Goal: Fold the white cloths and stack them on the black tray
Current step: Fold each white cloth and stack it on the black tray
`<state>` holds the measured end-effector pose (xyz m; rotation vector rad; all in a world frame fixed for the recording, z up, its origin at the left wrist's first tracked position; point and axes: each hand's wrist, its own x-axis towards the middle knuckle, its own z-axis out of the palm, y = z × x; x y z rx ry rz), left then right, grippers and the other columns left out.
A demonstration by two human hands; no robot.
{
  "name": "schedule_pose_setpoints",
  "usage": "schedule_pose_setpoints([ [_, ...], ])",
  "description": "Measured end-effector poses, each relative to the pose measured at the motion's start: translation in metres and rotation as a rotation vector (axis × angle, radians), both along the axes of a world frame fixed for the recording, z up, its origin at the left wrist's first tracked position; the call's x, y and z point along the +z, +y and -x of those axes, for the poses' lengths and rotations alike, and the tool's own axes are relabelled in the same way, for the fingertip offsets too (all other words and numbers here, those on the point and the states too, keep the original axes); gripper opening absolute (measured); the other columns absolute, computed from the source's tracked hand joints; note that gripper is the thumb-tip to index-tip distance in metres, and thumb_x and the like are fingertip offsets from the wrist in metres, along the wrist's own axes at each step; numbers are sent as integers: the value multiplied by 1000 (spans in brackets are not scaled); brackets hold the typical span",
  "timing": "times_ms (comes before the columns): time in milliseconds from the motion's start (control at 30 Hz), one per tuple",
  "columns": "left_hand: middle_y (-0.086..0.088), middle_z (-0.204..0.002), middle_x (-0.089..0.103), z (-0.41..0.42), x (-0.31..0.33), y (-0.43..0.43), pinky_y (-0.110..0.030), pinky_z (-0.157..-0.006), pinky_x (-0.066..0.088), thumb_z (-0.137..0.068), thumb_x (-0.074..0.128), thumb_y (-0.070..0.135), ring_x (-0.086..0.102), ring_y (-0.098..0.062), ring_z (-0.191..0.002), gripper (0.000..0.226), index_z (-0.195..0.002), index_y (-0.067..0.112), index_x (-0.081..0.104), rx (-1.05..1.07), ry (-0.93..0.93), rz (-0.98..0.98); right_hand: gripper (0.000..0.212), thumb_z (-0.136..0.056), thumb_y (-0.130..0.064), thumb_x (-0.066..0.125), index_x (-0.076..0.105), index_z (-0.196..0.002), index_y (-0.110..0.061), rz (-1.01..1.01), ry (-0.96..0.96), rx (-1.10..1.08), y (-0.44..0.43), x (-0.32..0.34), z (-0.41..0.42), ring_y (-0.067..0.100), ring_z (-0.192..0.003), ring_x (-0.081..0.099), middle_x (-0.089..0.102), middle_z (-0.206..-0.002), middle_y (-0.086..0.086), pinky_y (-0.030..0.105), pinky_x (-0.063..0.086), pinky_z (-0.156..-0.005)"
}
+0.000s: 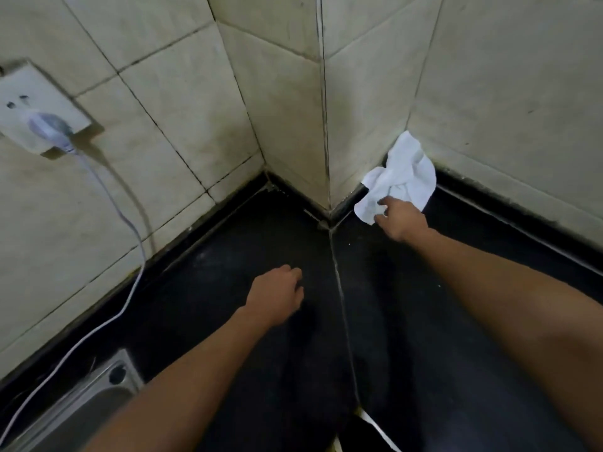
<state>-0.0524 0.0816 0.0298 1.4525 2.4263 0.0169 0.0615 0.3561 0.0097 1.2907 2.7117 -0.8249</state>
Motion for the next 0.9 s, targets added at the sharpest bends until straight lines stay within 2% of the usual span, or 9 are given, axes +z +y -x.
schedule_pose_setpoints([
  [100,-4,-108,59,20,-13,18,-40,-78,51,-94,49,33,60,-25,-97,25,-110,15,58,32,-6,14,59,-83,-45,50,48,-132,-12,83,23,-47,37,-25,41,36,-116,54,57,-126,15,42,44,-94],
  [233,-4,-108,60,32,-31,28,-40,-77,52,-93,50,31,60,-25,-95,24,-108,15,59,47,-50,45,56,-89,-25,60,41,-140,-12,214,-17,-134,57,-45,76,36,-123,50,51,-136,18,40,41,-99],
  [300,-4,-108,60,35,-39,28,-39,-76,52,-93,50,31,60,-24,-94,23,-108,15,59,52,-69,67,30,-90,-21,57,56,-118,-12,256,-33,-162,61,-55,82,36,-116,54,59,-122,18,35,42,-88],
  [367,-4,-108,59,36,-45,25,-39,-76,52,-94,49,30,60,-24,-93,24,-109,15,58,49,-87,78,6,-90,-21,55,56,-94,-17,223,-7,-213,60,-63,79,36,-107,59,60,-97,13,30,39,-76],
  [433,-4,-108,59,37,-47,23,-39,-76,52,-94,49,30,60,-23,-94,24,-109,15,58,49,-100,80,20,-90,-24,55,61,-80,-8,159,92,-305,56,-66,70,35,-93,62,61,-81,12,29,37,-69],
  [500,-4,-107,60,37,-47,19,-38,-75,51,-94,49,30,60,-23,-94,23,-108,15,58,42,-100,72,24,-89,-25,57,67,-82,-4,89,166,-375,48,-61,55,31,-87,63,67,-82,12,28,39,-67],
  [600,-4,-107,60,33,-42,11,-37,-75,50,-94,49,31,59,-24,-95,23,-107,15,58,20,-92,59,15,-85,-19,62,68,-95,-8,75,210,-434,34,-48,29,28,-94,61,68,-97,9,27,42,-74],
  [700,-3,-108,60,26,-32,0,-36,-76,49,-94,49,31,59,-23,-97,23,-110,17,58,-5,-91,14,15,-84,-12,60,68,-96,-11,58,244,-468,16,-31,-2,29,-99,62,67,-104,10,31,47,-82],
  [900,0,-107,59,-2,-17,-30,-31,-73,43,-94,48,32,59,-20,-96,23,-112,20,57,-67,-95,-41,14,-82,-12,55,65,-82,-22,42,298,-453,-40,-3,-70,24,-90,62,66,-92,1,30,47,-76],
])
